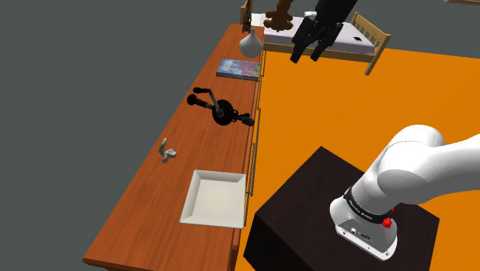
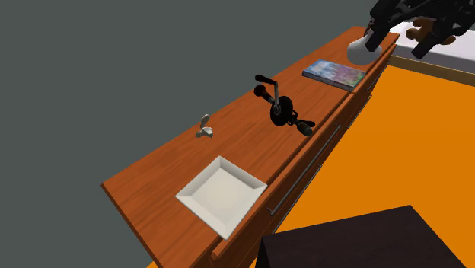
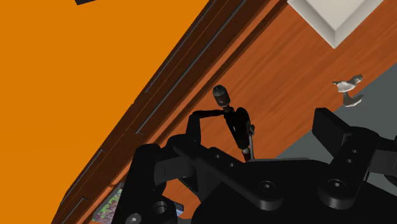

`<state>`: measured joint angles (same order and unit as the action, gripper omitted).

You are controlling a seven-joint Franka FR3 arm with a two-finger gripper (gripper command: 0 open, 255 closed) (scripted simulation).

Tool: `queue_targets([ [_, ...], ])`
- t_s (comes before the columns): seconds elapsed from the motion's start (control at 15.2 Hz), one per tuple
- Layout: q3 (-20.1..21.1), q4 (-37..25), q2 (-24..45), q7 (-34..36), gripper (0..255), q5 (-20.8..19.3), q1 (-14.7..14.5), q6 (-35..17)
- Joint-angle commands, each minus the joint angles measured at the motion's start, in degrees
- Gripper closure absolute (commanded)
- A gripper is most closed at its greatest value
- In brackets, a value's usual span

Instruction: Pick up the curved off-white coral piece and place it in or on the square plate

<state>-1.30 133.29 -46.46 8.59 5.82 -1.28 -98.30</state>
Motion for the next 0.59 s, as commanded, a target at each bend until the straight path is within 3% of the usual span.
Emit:
queue_targets([
  [0.0,0.00,0.00,0.00,0.00,0,0.00,0.00,0.00],
  [0.53,8.90,1.81,8.91,10.20,0,3.61,-1.33,-10.41],
])
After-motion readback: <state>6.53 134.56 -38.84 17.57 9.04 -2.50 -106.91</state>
